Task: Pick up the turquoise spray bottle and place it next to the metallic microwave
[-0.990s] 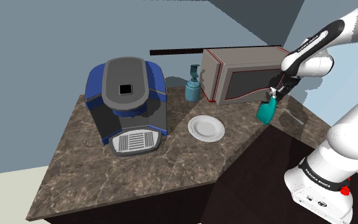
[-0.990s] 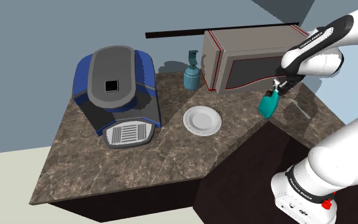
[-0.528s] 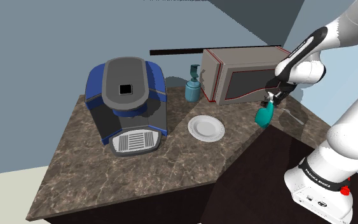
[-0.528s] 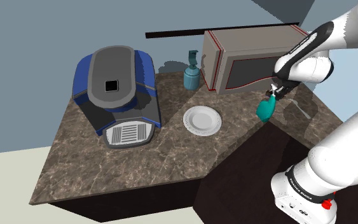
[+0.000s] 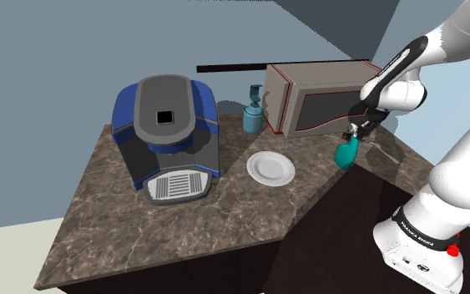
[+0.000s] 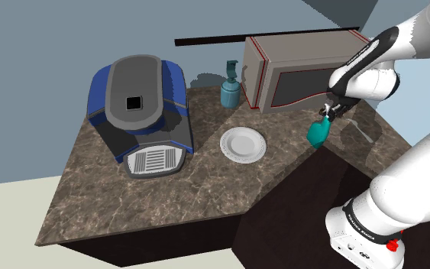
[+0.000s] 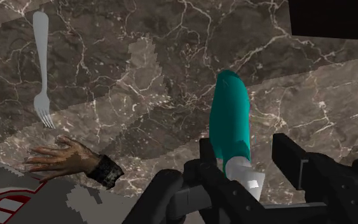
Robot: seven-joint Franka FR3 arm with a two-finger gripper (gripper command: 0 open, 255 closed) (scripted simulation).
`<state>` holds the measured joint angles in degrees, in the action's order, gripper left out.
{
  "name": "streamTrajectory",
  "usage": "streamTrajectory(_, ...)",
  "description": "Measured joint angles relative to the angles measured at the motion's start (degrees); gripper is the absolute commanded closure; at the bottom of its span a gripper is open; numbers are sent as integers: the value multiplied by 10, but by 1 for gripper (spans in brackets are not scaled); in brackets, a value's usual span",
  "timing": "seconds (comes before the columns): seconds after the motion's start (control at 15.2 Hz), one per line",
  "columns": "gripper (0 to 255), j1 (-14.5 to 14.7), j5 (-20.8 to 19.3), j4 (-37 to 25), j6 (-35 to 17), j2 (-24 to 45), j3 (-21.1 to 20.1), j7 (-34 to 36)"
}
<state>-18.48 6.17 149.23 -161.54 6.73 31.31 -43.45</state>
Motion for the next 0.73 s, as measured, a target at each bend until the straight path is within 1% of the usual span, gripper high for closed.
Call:
streamTrajectory(0.33, 0, 0, 0, 0, 0, 0, 0, 0)
streamTrajectory(0.46, 0, 9, -37, 0, 22, -27, 15, 27)
streamTrajectory(0.59, 0, 14, -98, 5, 58, -75, 31, 70)
streamTrajectory(0.66, 0, 12, -116, 4, 70, -89, 32, 83)
streamTrajectory(0.73, 0, 12, -125, 5, 75, -95, 31, 90)
